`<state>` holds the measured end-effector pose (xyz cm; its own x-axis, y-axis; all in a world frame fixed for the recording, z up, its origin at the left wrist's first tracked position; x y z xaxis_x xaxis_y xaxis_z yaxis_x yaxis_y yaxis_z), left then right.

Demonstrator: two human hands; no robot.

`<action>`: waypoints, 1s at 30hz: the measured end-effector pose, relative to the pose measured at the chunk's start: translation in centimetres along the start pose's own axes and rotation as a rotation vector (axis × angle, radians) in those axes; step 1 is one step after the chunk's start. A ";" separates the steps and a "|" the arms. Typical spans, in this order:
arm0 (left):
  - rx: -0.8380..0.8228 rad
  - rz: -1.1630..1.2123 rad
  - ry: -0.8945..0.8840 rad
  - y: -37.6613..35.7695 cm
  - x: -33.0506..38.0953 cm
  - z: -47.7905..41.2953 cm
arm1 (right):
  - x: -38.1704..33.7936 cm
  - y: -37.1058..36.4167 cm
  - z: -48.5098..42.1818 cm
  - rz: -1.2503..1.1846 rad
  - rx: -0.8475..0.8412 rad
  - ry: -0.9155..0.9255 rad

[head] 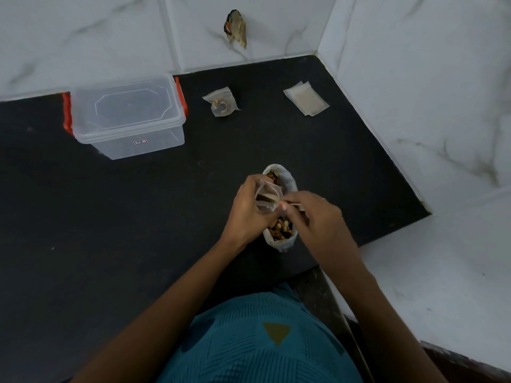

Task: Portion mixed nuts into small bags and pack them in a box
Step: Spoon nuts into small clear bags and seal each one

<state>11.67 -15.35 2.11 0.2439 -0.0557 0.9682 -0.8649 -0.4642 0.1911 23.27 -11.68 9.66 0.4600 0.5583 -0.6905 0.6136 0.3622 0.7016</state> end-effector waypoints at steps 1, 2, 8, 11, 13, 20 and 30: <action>-0.002 0.002 -0.011 0.0 0.0 0.1 | -0.1 0.0 0.0 0.048 -0.016 0.036; -0.001 0.005 -0.014 0.1 0.0 0.1 | -0.1 0.0 0.0 0.085 -0.022 0.063; -0.011 0.055 -0.023 0.6 -0.2 -0.1 | -0.4 1.3 0.3 0.022 0.135 0.078; -0.026 0.099 -0.026 0.5 -0.1 0.0 | -0.3 1.6 0.3 -0.031 0.136 0.054; -0.027 0.115 -0.035 0.3 0.4 0.1 | -0.4 1.3 0.2 -0.033 0.115 0.046; -0.025 0.107 -0.015 0.7 -0.3 0.1 | -0.6 2.7 0.4 -0.127 0.170 0.009; 0.059 0.065 0.101 1.9 -3.2 1.2 | 6.8 1.5 0.4 -0.274 0.276 -0.588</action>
<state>9.78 -17.07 -0.85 0.1403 0.0003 0.9901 -0.8496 -0.5135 0.1206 27.59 -7.67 5.95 0.4887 -0.0497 -0.8711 0.8614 0.1863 0.4726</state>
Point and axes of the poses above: each hand's wrist, its own z-axis away from the middle knuckle, its own y-axis out of the back of the hand, x = y × z, the point moved 3 cm from there along -z, towards the middle knuckle, and after that the axes turned 10 degrees about -y, right-handed, at the moved point
